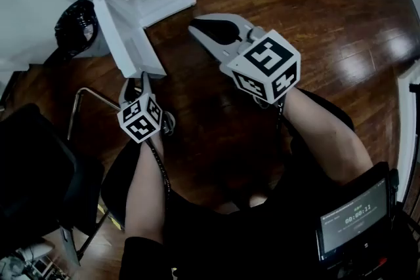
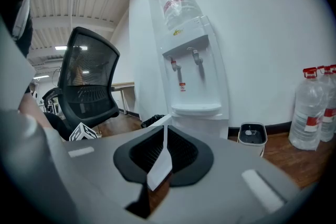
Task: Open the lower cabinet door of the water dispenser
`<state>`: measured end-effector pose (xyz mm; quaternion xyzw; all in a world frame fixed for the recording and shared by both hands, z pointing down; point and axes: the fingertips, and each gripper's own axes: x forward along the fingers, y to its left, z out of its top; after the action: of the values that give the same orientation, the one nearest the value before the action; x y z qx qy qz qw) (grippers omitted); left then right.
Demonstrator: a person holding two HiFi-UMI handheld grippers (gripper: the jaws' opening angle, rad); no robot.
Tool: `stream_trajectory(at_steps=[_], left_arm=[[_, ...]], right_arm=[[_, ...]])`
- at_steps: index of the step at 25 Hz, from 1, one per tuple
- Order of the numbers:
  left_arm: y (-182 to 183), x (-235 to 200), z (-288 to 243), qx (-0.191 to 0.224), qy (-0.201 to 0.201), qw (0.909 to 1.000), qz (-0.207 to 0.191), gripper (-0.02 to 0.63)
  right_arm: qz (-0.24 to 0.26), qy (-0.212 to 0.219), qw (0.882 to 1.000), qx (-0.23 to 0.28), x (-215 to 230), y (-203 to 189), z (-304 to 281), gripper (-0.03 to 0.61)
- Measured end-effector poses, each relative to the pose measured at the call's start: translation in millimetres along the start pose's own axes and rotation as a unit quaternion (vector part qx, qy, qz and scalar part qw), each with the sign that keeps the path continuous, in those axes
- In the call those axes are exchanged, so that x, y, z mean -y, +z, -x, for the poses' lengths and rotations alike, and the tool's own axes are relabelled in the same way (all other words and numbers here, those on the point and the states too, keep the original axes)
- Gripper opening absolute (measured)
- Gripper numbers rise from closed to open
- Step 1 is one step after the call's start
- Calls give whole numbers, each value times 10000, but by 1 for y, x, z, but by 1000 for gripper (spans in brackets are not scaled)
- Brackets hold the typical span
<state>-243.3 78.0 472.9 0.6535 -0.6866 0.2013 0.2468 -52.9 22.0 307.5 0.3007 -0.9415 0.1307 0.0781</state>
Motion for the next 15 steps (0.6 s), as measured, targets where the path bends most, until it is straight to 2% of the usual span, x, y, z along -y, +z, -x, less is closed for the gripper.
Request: stream_trajectory(at_steps=[9, 12, 15], left_arm=[[9, 34, -8, -62, -641, 9977, -215, 195], [12, 51, -14, -119, -906, 9949, -424, 179], [14, 67, -30, -189, -1009, 9928, -622, 166]], right_arm=[[200, -56, 9998, 47, 3, 23, -10, 25], [217, -65, 9997, 37, 10, 28, -16, 25], [184, -42, 9998, 3, 29, 28, -27, 25]])
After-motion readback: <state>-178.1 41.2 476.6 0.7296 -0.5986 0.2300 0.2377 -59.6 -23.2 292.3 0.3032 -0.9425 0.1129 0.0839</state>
